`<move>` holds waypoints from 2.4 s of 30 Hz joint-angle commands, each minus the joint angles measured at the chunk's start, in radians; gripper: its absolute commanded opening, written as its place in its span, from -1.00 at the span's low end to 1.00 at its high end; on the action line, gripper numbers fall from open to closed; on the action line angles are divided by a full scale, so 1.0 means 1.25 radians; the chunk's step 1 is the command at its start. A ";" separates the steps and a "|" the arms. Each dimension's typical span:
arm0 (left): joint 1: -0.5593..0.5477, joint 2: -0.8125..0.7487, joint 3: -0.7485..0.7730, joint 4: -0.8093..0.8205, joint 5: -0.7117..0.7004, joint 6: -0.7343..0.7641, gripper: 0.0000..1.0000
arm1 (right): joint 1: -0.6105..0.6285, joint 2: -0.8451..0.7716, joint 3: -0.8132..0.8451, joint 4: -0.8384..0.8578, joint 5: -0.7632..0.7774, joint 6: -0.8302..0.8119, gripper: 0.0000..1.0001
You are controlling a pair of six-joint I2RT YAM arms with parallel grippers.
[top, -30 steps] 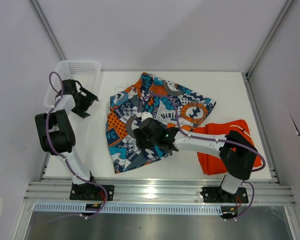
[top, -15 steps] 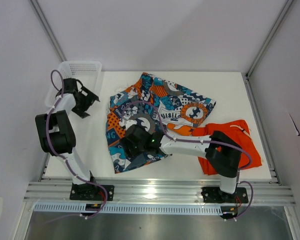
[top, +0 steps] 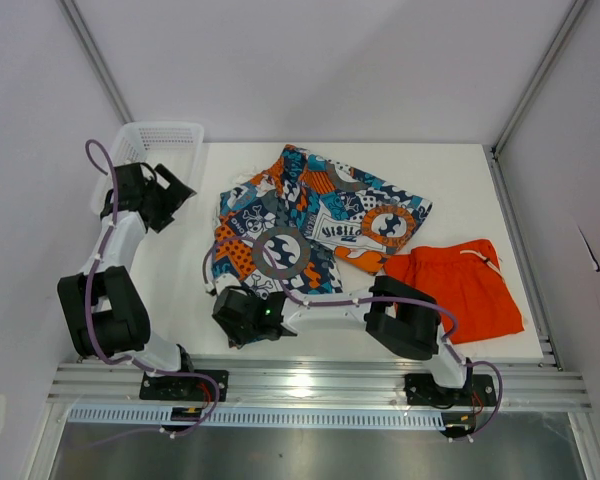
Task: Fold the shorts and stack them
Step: Fold the shorts
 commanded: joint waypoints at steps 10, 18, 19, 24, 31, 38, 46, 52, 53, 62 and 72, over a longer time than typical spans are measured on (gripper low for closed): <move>0.000 -0.001 -0.049 0.096 0.066 -0.014 0.98 | 0.017 0.073 0.097 -0.103 0.084 0.024 -1.00; -0.033 0.008 -0.053 0.105 0.068 -0.020 0.98 | 0.039 -0.171 -0.195 -0.043 0.114 0.070 -1.00; -0.045 0.011 -0.053 0.104 0.063 -0.020 0.98 | 0.039 -0.192 -0.218 -0.037 0.110 0.072 -1.00; -0.060 0.004 -0.081 0.115 0.057 -0.030 0.98 | 0.052 -0.235 -0.246 -0.039 0.103 0.065 -0.92; -0.072 -0.017 -0.095 0.123 0.046 -0.028 0.98 | 0.080 -0.165 -0.123 -0.067 0.129 0.026 -0.25; -0.071 0.011 -0.085 0.113 0.046 -0.021 0.98 | 0.085 -0.083 -0.028 -0.090 0.141 0.004 0.12; -0.072 0.023 -0.073 0.099 0.044 -0.015 0.97 | 0.074 -0.017 0.011 -0.102 0.160 0.009 0.22; -0.072 0.026 -0.075 0.101 0.046 -0.014 0.97 | 0.075 0.033 0.029 -0.125 0.193 0.013 -0.05; -0.072 0.028 -0.073 0.102 0.047 -0.014 0.97 | 0.077 0.036 0.029 -0.128 0.195 0.014 -0.28; -0.076 0.043 -0.080 0.119 0.060 -0.021 0.97 | 0.156 -0.133 -0.157 0.005 0.249 -0.012 -1.00; -0.147 0.128 -0.062 0.152 0.083 -0.020 0.65 | 0.197 -0.262 -0.266 -0.031 0.237 0.048 -1.00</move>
